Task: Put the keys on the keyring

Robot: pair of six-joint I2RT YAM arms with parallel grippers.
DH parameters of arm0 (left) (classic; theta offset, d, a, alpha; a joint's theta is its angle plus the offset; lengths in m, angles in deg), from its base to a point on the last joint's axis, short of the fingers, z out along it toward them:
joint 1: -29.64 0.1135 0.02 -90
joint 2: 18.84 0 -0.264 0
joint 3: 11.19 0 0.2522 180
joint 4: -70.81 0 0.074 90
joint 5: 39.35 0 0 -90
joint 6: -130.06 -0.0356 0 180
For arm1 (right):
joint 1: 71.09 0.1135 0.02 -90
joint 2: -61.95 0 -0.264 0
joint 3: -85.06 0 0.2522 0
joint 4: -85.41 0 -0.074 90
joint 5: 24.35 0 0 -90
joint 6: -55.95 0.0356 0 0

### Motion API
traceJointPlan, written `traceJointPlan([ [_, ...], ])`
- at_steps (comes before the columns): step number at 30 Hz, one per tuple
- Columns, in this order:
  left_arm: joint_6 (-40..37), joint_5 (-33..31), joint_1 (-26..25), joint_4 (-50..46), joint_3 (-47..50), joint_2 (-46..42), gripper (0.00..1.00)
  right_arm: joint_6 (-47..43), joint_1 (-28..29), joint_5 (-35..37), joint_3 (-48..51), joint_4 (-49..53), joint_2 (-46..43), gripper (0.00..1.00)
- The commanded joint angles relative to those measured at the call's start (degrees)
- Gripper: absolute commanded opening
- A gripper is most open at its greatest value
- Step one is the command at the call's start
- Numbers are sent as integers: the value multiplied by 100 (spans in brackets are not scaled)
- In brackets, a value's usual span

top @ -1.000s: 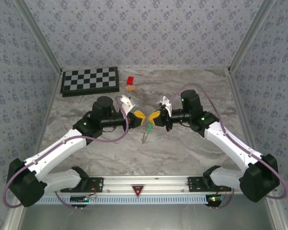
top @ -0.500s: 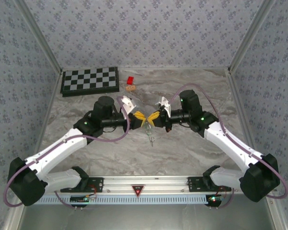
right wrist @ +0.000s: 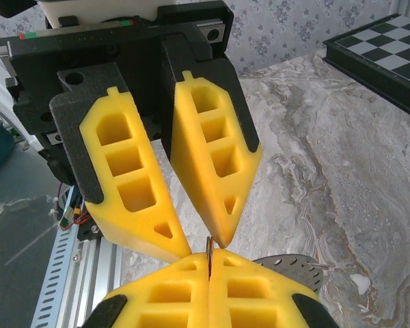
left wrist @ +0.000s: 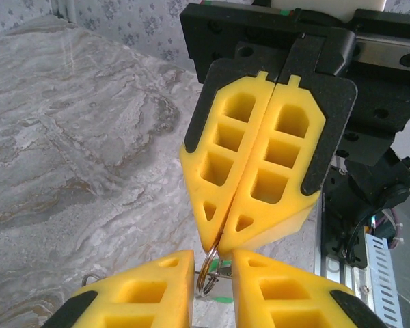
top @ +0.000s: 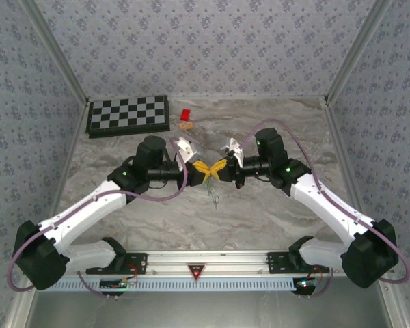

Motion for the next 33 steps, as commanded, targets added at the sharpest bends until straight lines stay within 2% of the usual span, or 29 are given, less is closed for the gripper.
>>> traceJointPlan([
  [1,-118,193,-37,-118,-257,87,21,-75,50,-179,-218,-44,-50,0],
  [7,-159,242,-37,-167,-291,96,18,-75,41,-179,-209,-39,-60,0],
  [15,-193,185,-40,-180,-200,-28,18,64,-96,-274,-104,-242,-156,0],
  [30,-176,259,-36,-169,-300,137,17,46,-8,-377,-122,-239,-104,0],
  [33,-196,279,-44,-177,-301,172,14,48,-1,-388,-113,-238,-104,0],
])
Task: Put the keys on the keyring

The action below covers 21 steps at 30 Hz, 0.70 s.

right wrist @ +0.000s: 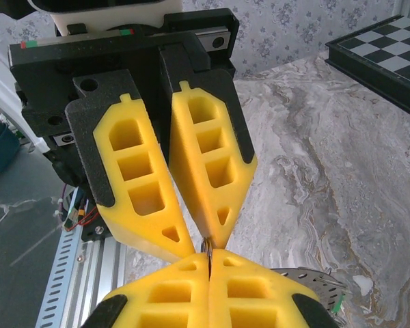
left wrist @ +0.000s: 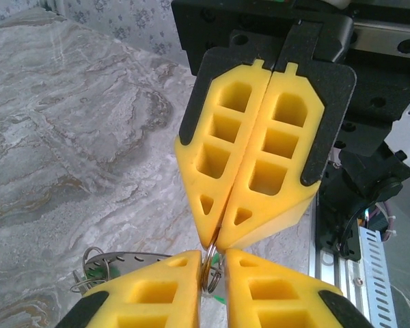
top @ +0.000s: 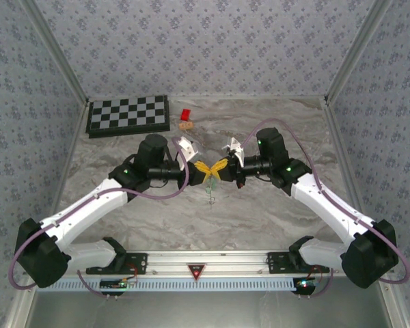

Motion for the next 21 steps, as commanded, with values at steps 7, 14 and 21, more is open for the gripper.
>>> traceJointPlan([
  [7,-47,168,-48,30,-203,108,0,35,81,-255,-88,-236,-123,0],
  [14,73,-37,-48,392,-27,-73,0,167,54,49,59,-358,-282,9],
  [21,502,-597,-46,1447,516,-517,0,928,-259,762,951,-1757,-991,25],
])
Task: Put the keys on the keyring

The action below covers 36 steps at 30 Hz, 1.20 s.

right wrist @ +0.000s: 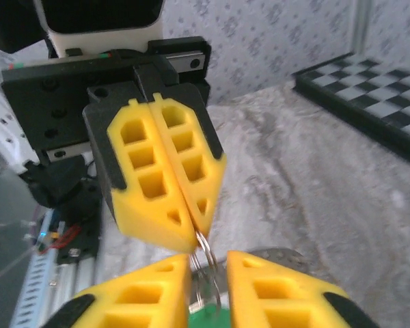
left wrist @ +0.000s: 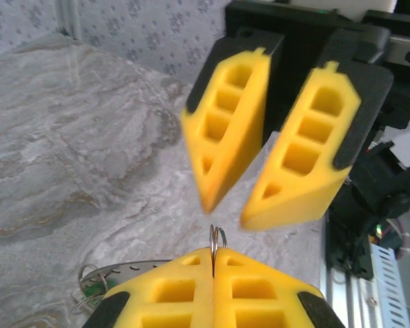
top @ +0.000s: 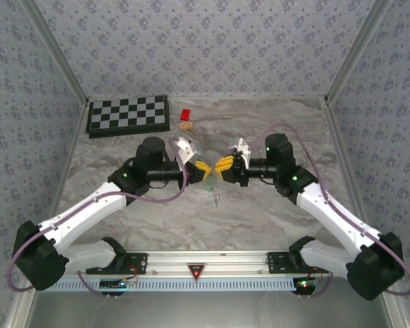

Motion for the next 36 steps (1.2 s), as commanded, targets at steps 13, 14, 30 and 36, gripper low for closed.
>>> traceJointPlan([
  [13,1186,-644,-5,2464,664,-643,0,336,171,828,522,-1182,-440,35],
  [14,1248,-660,-4,2570,690,-652,0,311,223,886,522,-1194,-439,35],
  [30,1492,-673,-95,2814,729,-661,0,-153,874,2019,319,-1301,-250,37],
  [36,1595,-724,-102,2964,757,-652,0,-289,966,2079,359,-1291,-268,10],
])
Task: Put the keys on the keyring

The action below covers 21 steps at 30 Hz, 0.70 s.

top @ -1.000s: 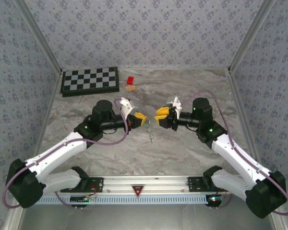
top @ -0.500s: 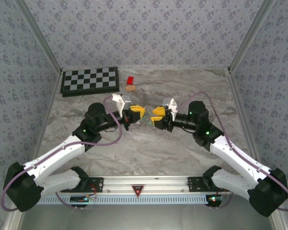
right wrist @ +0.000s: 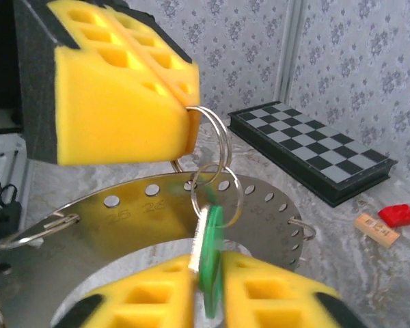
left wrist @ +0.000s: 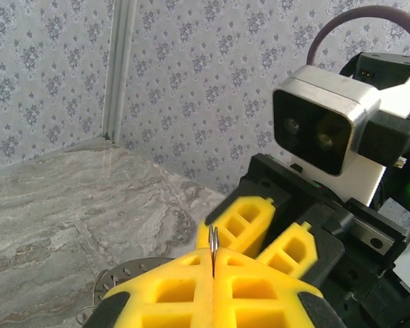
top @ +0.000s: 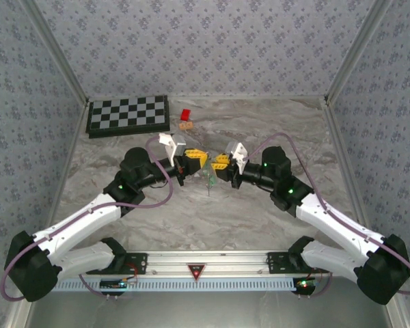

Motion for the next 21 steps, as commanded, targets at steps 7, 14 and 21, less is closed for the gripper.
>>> traceJointPlan([
  [7,220,-66,-32,694,-1,-86,0,-228,145,-19,-89,31,49,0],
  [14,269,3,-32,757,3,-25,0,-416,332,37,-212,286,211,0],
  [21,-35,-80,-29,322,29,-162,0,-176,92,49,-78,177,-42,0],
])
